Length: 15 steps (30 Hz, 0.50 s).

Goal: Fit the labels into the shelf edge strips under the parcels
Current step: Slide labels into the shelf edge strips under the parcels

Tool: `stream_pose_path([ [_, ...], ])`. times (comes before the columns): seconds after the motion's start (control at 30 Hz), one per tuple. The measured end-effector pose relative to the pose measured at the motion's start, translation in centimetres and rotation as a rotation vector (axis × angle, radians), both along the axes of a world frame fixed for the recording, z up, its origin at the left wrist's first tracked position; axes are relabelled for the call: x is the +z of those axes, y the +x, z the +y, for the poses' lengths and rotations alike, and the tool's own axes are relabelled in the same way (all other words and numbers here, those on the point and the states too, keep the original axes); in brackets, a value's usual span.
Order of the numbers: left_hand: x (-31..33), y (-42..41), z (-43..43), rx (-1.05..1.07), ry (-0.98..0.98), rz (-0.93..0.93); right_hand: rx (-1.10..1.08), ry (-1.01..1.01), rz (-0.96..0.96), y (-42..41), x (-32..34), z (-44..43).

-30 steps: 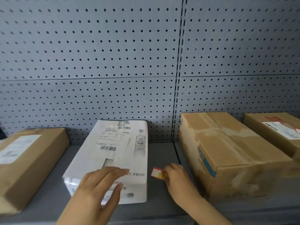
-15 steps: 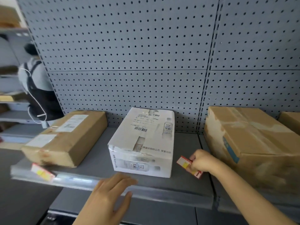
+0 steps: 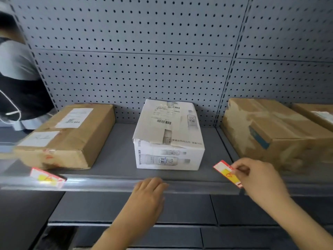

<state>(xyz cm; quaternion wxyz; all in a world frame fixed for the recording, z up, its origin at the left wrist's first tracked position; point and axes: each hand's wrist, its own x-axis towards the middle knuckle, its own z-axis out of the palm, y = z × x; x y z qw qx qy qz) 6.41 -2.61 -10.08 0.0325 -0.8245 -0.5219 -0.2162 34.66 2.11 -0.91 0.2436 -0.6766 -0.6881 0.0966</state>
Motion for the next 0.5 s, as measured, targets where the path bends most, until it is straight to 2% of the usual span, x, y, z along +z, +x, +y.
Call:
stream_pose_path([
  [0.13,-0.1,0.7,0.9,0.017,0.015,0.053,0.161,-0.072,0.199,-2.6,-0.8,-1.5],
  [0.33,0.5,1.2,1.2,0.052,-0.009,0.067,0.283,-0.085,0.321,-7.0,-2.3,-0.2],
  [0.5,0.1,1.5,0.9,0.063,-0.026,0.024,0.342,-0.003,0.377,-8.9,-3.2,0.7],
])
